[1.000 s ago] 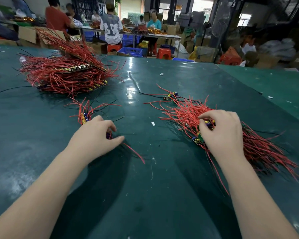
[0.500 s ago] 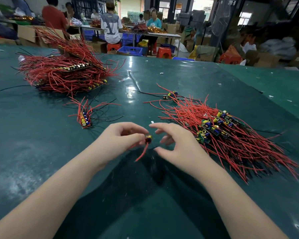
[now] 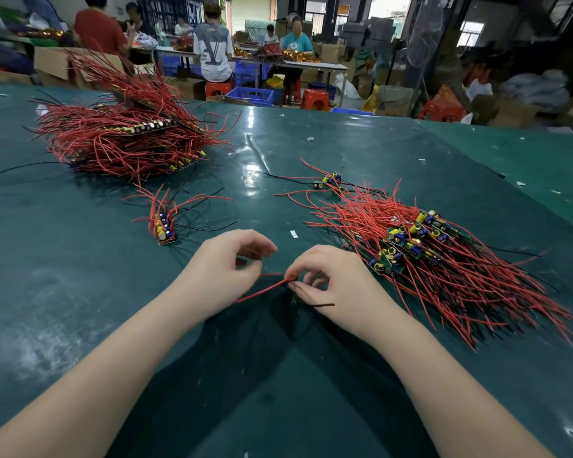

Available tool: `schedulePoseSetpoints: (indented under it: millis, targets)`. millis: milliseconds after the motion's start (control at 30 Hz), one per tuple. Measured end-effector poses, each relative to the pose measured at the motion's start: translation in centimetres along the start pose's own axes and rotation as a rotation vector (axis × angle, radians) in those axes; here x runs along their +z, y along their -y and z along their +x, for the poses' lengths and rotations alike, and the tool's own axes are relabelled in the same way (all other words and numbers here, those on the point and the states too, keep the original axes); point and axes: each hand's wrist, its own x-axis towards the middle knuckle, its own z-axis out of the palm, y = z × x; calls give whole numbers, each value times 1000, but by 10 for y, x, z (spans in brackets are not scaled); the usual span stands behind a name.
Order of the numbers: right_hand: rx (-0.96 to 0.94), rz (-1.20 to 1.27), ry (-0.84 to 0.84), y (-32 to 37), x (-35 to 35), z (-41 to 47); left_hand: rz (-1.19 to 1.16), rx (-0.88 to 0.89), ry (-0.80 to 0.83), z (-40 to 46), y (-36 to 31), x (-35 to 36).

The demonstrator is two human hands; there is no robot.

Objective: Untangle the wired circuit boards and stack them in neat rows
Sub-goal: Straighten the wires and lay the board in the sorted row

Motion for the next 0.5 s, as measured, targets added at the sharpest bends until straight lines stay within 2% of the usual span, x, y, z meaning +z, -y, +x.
schedulePoseSetpoints:
  millis: [100,200,300,500]
  targets:
    - [-6,45,-65,0,-1,0,44,14,111,-1,3,4]
    - [57,154,-133,1,0,0,3,44,138,0,8,8]
    - [86,216,-173,2,0,2,-74,91,110,0,8,10]
    - [157,463,-214,6,-3,6,-52,92,-33,2,3,9]
